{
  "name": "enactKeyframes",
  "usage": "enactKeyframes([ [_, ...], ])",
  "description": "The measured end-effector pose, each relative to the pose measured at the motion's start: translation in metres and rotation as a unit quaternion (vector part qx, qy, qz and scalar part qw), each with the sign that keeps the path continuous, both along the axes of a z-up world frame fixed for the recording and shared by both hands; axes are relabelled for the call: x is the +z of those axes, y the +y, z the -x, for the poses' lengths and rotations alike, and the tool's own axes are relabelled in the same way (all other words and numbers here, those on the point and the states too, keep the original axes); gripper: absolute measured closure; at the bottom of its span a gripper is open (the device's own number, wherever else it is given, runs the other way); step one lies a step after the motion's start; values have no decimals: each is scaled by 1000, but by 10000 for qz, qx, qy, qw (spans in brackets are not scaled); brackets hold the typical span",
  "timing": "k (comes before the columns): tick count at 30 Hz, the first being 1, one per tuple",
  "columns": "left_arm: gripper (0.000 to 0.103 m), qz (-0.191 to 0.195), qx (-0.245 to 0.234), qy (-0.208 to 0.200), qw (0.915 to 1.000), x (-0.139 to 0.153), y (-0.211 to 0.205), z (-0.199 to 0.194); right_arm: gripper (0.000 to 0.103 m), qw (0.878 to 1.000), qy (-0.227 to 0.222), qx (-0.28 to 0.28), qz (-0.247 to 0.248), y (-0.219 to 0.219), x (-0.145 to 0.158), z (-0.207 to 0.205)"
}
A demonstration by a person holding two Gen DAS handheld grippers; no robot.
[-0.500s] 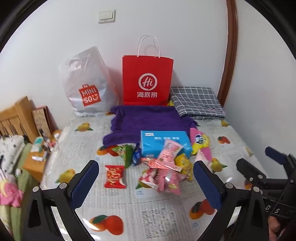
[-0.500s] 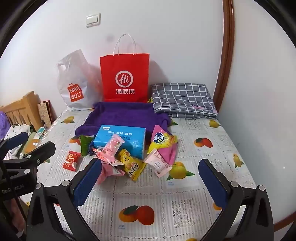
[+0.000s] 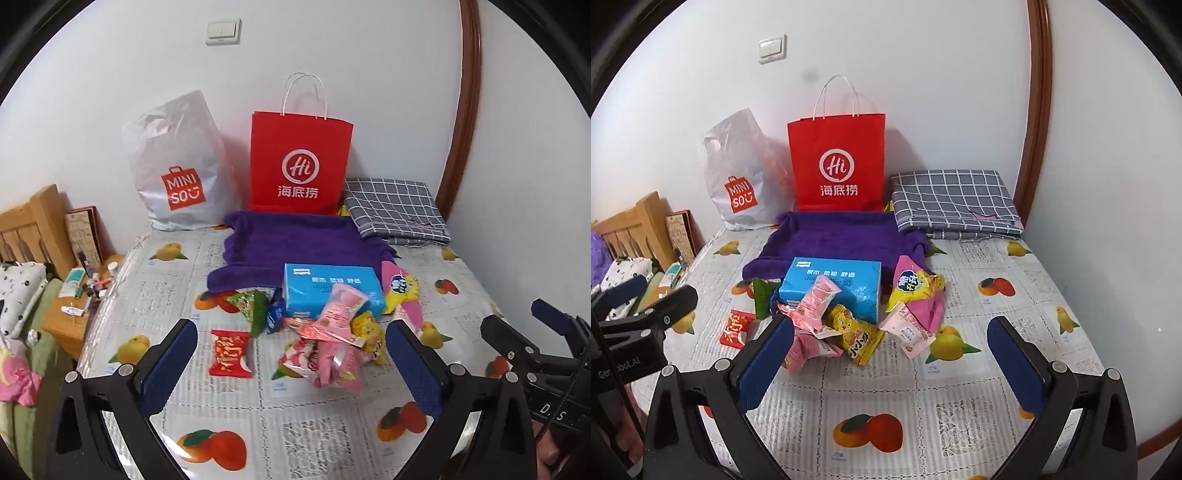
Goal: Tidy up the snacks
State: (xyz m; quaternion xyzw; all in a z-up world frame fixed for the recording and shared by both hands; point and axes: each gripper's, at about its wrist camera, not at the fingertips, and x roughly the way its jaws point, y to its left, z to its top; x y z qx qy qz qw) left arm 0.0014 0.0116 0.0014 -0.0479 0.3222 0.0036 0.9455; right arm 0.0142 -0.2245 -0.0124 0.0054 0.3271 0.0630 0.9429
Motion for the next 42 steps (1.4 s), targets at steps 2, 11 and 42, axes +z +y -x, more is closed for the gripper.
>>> enactKeyframes([
  [2, 0, -38, -23, -68, 10000, 1, -2, 2, 0, 10000, 2, -10, -15, 7, 1, 4],
  [11, 1, 278, -179, -69, 9994, 2, -3, 4, 0, 10000, -30, -80, -28, 5, 9, 5],
  [42, 1, 183, 2, -118, 9998, 6, -1, 8, 0, 9998, -85, -153, -19, 3, 11, 8],
])
